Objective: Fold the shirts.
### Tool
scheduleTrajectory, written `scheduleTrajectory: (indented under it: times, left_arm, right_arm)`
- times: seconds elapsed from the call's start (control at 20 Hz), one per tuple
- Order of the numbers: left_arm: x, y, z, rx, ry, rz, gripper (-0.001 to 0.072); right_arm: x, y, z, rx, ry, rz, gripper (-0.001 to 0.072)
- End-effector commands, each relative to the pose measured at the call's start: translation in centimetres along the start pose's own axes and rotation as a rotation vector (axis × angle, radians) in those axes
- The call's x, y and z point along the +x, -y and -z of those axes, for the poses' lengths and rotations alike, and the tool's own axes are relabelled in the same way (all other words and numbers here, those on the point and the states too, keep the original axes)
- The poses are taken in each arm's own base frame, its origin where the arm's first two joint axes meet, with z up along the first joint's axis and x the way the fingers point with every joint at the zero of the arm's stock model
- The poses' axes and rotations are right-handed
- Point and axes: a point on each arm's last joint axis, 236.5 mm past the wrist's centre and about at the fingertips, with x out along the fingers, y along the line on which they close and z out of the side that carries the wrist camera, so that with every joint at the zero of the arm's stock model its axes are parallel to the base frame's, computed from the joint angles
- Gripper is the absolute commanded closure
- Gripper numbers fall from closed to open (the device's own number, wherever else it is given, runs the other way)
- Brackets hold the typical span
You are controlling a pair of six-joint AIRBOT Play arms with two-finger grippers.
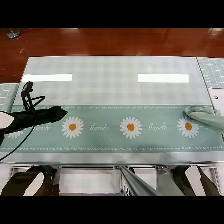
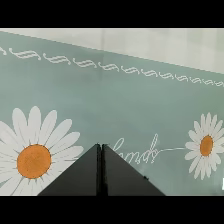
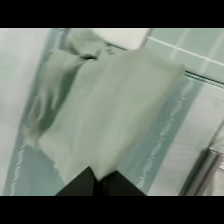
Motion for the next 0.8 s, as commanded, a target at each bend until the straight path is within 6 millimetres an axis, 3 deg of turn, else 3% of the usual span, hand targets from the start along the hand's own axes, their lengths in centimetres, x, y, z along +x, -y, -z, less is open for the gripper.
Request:
scheduleTrajectory:
  times: [0.0, 0.05, 0.1, 0.15, 0.2, 0.25, 0.3, 0.35, 0.4, 0.45, 0.5, 0.55, 0.6, 0.65, 0.7, 0.75]
  left_arm:
    - [0.0, 0.0, 0.0, 0.001, 0.0, 0.0, 0.0685]
    - [0.0, 0.1, 0.0, 0.0, 0.001, 0.002, 0.0685]
    - [0.0, 0.2, 0.0, -0.003, 0.001, 0.006, 0.0686]
    - [0.0, 0.3, -0.1, -0.008, 0.006, 0.011, 0.0685]
    - [-0.1, 0.5, -0.7, -0.015, 0.026, 0.02, 0.0685]
    - [-0.5, 0.8, -1.8, 0.0, 0.057, 0.02, 0.0684]
    - [-1.2, 1.4, -3.5, 0.026, 0.093, 0.024, 0.0686]
    - [-2.2, 2.5, -5.9, 0.045, 0.138, 0.033, 0.0686]
    - [-3.3, 3.9, -8.6, 0.078, 0.181, 0.046, 0.0687]
    - [-4.3, 5.8, -11.5, 0.116, 0.219, 0.064, 0.0687]
    - [-5.1, 7.9, -13.9, 0.154, 0.236, 0.088, 0.0687]
    - [-5.4, 10.2, -15.7, 0.2, 0.224, 0.117, 0.0687]
    - [-5.2, 12.2, -16.4, 0.243, 0.187, 0.143, 0.0687]
    - [-4.5, 13.6, -16.2, 0.291, 0.133, 0.152, 0.0687]
    - [-3.5, 13.6, -15.5, 0.335, 0.085, 0.123, 0.0687]
    - [-2.0, 12.2, -14.4, 0.347, 0.038, 0.06, 0.0687]
  right_arm:
    - [1.3, 7.8, 0.8, 0.183, 0.069, 0.17, 0.0686]
    - [1.5, 8.6, 1.1, 0.211, 0.072, 0.194, 0.0604]
    - [1.9, 8.6, 1.3, 0.2, 0.056, 0.196, 0.028]
    - [2.4, 8.0, 1.3, 0.156, 0.038, 0.174, 0.0103]
    - [2.7, 6.4, 0.9, 0.102, 0.038, 0.109, 0.0103]
    - [2.7, 3.2, 0.2, 0.028, 0.064, -0.023, 0.0103]
    - [2.1, -1.2, -0.6, -0.007, 0.1, -0.206, 0.0108]
    - [0.7, -6.0, -1.3, -0.012, 0.139, -0.397, 0.0157]
    - [-2.0, -11.9, -1.3, -0.06, 0.178, -0.63, 0.0297]
    - [-4.7, -17.2, 0.0, -0.134, 0.184, -0.837, 0.0419]
    - [-7.1, -22.1, 3.2, -0.249, 0.152, -1.01, 0.0532]
    - [-8.1, -25.4, 7.6, -0.41, 0.092, -1.09, 0.0622]
    - [-7.7, -27.6, 13.5, -0.612, -0.001, -1.099, 0.0658]
    - [-6.1, -28.3, 18.9, -0.81, -0.086, -1.049, 0.0687]
    - [-3.5, -27.8, 23.6, -0.985, -0.163, -0.956, 0.0686]
    - [-0.2, -26.7, 27.0, -1.097, -0.228, -0.818, 0.0687]
